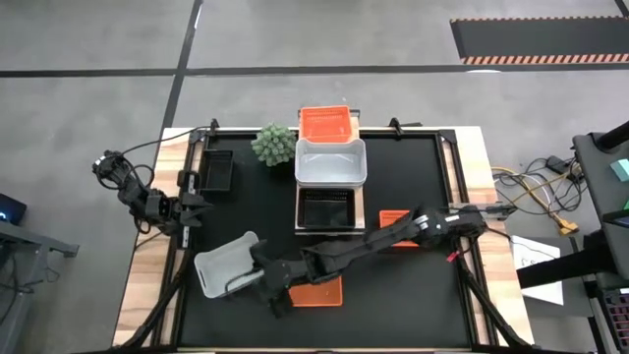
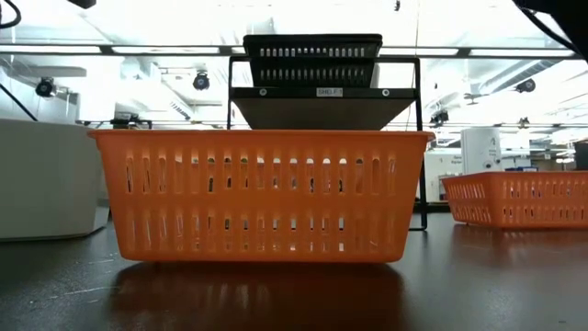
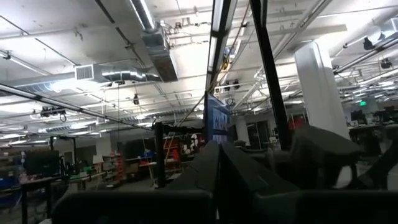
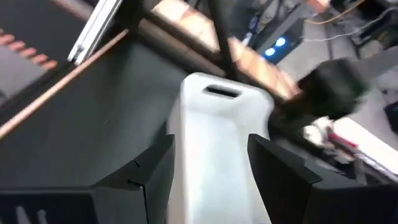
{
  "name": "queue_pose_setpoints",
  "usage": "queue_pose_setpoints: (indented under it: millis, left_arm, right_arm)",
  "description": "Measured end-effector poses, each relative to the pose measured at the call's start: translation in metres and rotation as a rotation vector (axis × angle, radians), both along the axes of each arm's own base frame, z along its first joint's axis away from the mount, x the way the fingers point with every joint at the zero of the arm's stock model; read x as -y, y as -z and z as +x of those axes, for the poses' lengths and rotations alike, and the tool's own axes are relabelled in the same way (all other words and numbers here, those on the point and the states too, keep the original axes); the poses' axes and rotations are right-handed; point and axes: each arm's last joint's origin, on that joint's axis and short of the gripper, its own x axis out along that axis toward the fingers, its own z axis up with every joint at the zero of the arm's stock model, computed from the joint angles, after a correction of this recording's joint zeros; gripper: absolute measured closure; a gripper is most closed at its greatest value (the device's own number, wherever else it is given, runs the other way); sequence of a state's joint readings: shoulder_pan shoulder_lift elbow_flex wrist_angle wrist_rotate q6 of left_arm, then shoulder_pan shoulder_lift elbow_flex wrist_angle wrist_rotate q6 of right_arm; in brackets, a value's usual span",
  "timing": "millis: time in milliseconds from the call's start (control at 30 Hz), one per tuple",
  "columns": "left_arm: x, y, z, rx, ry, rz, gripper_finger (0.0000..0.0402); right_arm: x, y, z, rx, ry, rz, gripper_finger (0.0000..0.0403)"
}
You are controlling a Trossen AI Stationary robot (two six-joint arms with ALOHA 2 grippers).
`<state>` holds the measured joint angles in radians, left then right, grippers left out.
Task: Stack baskets on shelf by color
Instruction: Stack the gray bin into the gray bins on the shelf
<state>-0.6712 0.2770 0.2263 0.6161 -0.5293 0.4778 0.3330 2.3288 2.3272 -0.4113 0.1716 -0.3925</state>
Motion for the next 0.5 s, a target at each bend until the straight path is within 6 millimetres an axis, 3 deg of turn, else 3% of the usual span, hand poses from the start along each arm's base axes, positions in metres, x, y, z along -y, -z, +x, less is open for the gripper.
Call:
queue_pose_setpoints:
  millis: [167, 367, 500]
  left_arm:
    - [-0.003, 0.001, -0.003, 0.019, 0.000, -0.015, 0.0402]
    - [-0.005, 0.002, -0.007, 0.035, 0.000, -0.028, 0.0402]
    - [-0.007, 0.001, -0.009, 0.048, 0.000, -0.038, 0.0402]
  right_arm:
    - [0.006, 0.003, 0.008, 0.024, -0.048, 0.048, 0.0209]
    - [0.014, 0.049, 0.020, -0.070, -0.051, 0.027, 0.0209]
    - [0.021, 0.051, 0.025, -0.052, -0.028, 0.040, 0.0209]
